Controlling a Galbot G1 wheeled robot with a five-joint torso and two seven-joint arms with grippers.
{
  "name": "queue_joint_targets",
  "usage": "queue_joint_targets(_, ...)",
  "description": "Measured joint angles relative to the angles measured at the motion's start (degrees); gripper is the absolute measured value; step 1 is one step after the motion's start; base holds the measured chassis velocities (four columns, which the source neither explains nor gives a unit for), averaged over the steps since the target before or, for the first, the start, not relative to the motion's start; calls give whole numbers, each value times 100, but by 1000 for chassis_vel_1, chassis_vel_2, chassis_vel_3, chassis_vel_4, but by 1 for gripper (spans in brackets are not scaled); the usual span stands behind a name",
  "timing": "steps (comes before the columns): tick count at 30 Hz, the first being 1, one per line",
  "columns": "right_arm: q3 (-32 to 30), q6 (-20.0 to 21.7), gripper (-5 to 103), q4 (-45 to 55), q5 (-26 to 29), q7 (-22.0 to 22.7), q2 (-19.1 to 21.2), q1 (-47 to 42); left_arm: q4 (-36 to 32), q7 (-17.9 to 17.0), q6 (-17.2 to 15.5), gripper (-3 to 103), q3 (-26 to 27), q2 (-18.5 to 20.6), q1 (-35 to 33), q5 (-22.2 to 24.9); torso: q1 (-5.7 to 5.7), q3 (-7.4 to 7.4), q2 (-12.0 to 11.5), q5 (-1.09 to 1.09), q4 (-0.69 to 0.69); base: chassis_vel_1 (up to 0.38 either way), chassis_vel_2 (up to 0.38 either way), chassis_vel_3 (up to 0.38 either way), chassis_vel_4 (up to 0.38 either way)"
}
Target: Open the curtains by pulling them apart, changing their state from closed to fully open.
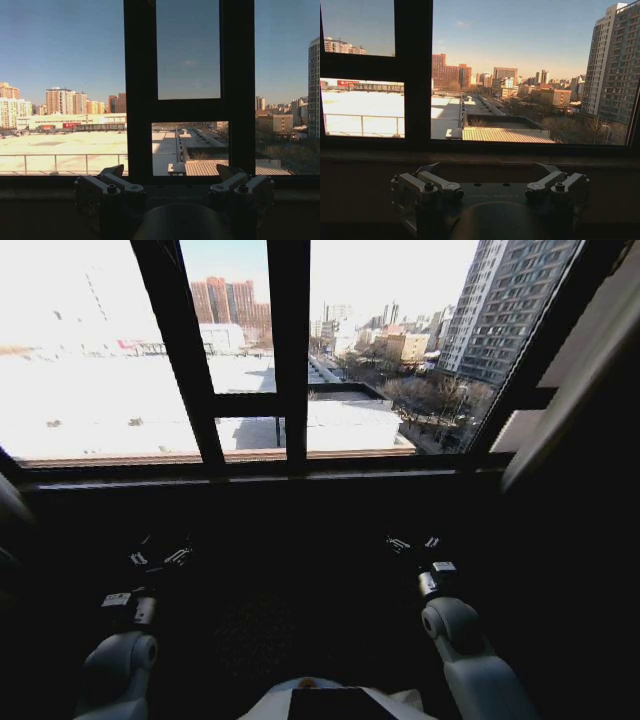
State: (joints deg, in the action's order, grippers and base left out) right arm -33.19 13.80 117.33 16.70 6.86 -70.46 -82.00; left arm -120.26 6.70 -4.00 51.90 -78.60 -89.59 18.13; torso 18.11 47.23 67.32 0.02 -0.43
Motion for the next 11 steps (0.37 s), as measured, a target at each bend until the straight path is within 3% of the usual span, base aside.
queue_joint_targets(11, 56, 140, 100, 86, 296, -95, 8, 69, -135, 103, -188, 100, 51, 0, -53, 215, -16, -6, 9, -1, -1, 0, 0, 0, 0)
